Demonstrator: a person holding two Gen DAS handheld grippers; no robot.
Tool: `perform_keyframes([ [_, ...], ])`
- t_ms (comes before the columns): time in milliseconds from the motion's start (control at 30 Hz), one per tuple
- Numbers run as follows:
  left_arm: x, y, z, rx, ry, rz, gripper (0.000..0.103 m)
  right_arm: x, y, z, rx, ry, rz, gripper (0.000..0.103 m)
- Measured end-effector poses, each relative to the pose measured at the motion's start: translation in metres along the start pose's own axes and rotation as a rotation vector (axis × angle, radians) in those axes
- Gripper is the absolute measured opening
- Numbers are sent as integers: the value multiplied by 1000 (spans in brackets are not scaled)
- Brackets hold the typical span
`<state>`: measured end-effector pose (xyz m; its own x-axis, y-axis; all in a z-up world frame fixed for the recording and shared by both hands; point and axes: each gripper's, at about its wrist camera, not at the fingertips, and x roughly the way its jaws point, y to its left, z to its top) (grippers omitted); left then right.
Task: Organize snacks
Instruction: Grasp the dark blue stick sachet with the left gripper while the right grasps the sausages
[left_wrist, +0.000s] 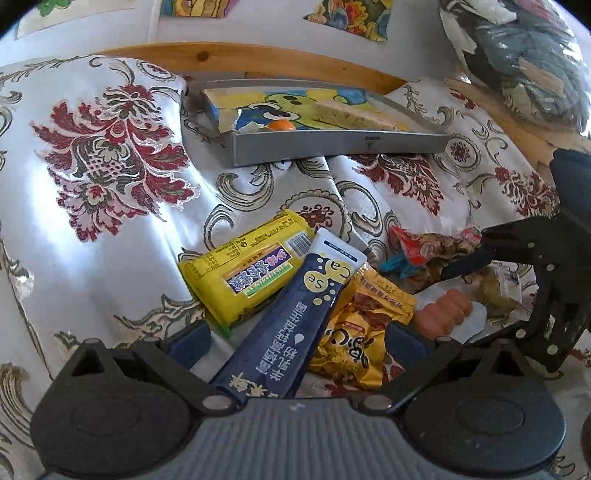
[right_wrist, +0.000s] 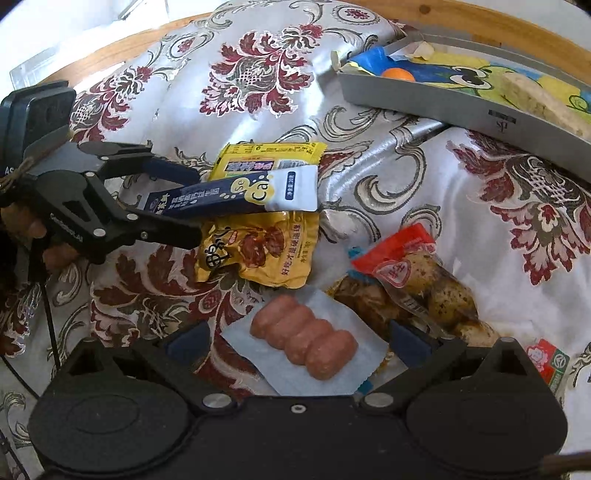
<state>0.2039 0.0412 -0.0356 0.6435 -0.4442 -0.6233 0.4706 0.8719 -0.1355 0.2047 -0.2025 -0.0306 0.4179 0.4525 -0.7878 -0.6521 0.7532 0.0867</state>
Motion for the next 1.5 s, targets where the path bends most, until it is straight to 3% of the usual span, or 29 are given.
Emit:
perform_keyframes([
  [333, -2, -7, 9, 3, 82, -17, 81, -9, 14, -11, 3, 6, 5, 101],
  [500, -1, -16, 10, 32, 132, -32, 62, -18, 18, -13, 51, -7, 13, 101],
  [667, 0, -23, 11, 41, 191, -24, 54, -28, 25, -19, 72, -7, 22, 101],
  [833, 2, -24, 9, 14, 237, -45, 54, -33, 36, -21, 51, 3, 34, 99],
  [1100, 7, -28, 3, 22, 226, -18, 54, -28, 23, -14, 80, -47, -55, 99],
  [1267, 9, -32, 1, 42, 214, -9, 55, -10, 27, -8, 42, -26, -48, 99],
  [1500, 9, -31, 2, 6, 198, -9, 59, 1, 39, -12, 15, 5, -62, 82],
])
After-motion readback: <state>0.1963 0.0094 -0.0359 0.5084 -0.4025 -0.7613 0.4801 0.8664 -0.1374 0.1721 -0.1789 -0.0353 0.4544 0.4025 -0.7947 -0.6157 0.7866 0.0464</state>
